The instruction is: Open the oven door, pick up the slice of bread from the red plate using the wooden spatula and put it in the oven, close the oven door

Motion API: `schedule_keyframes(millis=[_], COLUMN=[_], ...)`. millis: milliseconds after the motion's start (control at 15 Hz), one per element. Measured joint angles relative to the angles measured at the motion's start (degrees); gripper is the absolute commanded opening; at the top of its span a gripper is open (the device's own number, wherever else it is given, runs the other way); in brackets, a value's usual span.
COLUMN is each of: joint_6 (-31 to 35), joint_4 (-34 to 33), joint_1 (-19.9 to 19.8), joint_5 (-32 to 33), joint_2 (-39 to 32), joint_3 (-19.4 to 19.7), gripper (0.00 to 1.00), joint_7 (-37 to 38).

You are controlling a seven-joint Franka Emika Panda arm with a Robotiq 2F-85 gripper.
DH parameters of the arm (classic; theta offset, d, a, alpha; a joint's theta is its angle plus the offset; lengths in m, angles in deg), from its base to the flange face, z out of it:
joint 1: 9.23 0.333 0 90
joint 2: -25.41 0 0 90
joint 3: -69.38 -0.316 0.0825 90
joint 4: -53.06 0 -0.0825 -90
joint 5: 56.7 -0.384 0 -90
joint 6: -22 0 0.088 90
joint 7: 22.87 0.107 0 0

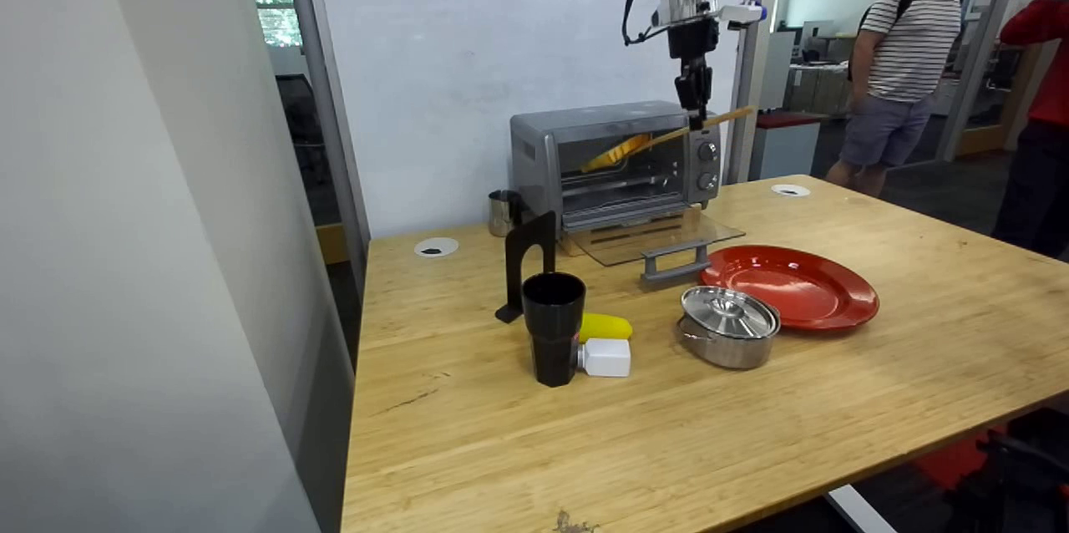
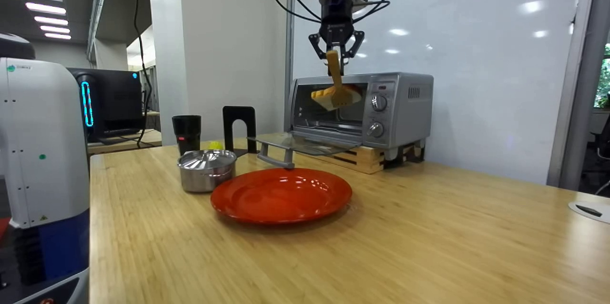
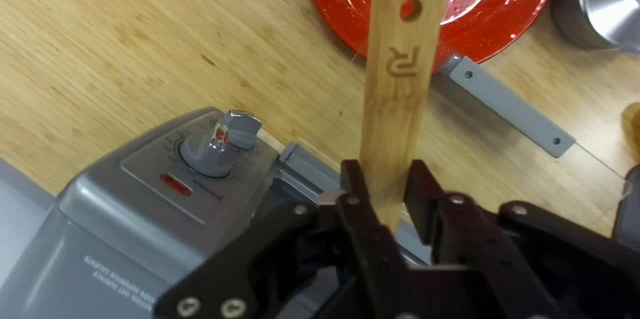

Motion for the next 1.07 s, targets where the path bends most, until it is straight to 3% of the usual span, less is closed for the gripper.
schedule_keyframes(millis=[400,1067], joint_6=[-7.87,-9.09], joint_4=[-0.75,0.66], joint_1=[0.55,0.77], joint_5=[-0.79,-1.35], joint_2=[8.59,12.2], joint_3=[-2.24,-3.9], gripper=[0.06,0.06], joint_7=[-2.45,-4.06])
